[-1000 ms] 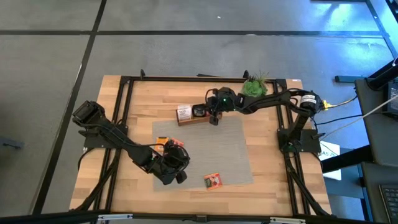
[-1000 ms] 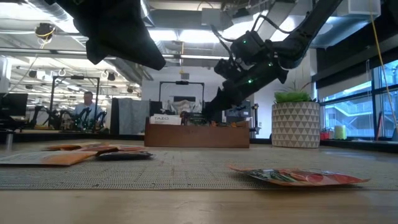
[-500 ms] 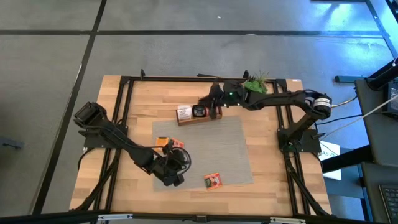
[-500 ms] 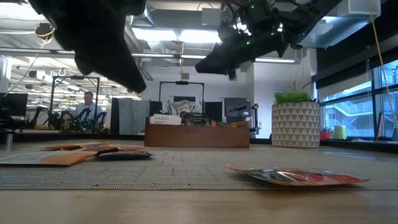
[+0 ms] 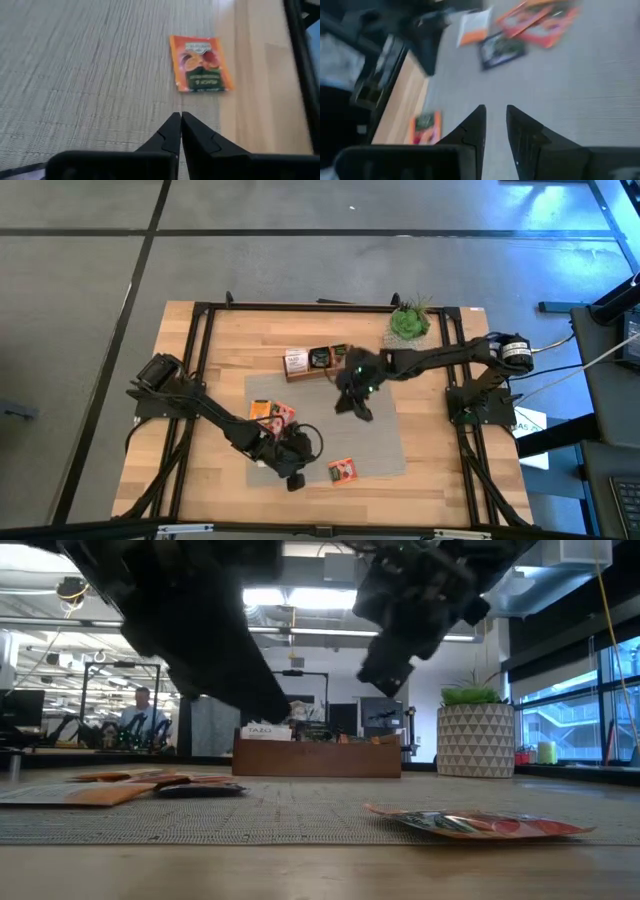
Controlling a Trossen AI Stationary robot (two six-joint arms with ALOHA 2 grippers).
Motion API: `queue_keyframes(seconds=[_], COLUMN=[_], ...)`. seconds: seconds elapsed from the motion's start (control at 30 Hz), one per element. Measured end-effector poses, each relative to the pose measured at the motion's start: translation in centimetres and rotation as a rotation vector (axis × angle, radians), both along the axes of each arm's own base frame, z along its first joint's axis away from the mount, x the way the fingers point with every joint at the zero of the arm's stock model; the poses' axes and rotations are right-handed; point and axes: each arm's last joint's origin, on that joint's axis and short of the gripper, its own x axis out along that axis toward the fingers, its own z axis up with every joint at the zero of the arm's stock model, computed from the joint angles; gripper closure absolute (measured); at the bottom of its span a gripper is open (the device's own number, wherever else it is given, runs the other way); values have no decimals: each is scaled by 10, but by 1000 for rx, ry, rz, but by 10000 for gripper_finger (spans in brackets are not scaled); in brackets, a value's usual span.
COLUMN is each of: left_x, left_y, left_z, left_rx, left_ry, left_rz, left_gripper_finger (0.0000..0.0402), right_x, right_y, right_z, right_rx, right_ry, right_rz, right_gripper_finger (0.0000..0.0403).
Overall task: Pick & Place Tea
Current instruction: Put the orange tea bag into the right section of the wooden organizer
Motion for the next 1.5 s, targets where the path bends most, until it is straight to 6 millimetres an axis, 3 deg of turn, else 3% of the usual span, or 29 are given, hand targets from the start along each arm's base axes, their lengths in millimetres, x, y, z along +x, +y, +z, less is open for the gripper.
queue_keyframes(seconds=[0.2,0.43,0.63,0.87,1.1,1.5], left_x=[21,39,37,26,27,32], left_y=[-6,-20,-26,-53,-65,-59], left_z=[-6,-26,-29,-23,-9,-1], left_rx=[21,4,-161,-411,-625,-624], left_ry=[-43,8,37,23,-158,-360], left_rz=[-53,-115,-5,95,298,490], left_gripper_finger=[390,389,392,393,390,389], right_x=[-6,-14,-24,-52,-63,-64], right_y=[53,102,130,162,175,174], right_z=[-4,-6,-7,-26,-34,-42], right_rx=[-73,-223,-254,-285,-278,-258], right_ry=[14,21,62,133,89,-30], right_rz=[179,157,45,-8,-40,-17], right_gripper_finger=[324,324,324,324,324,324])
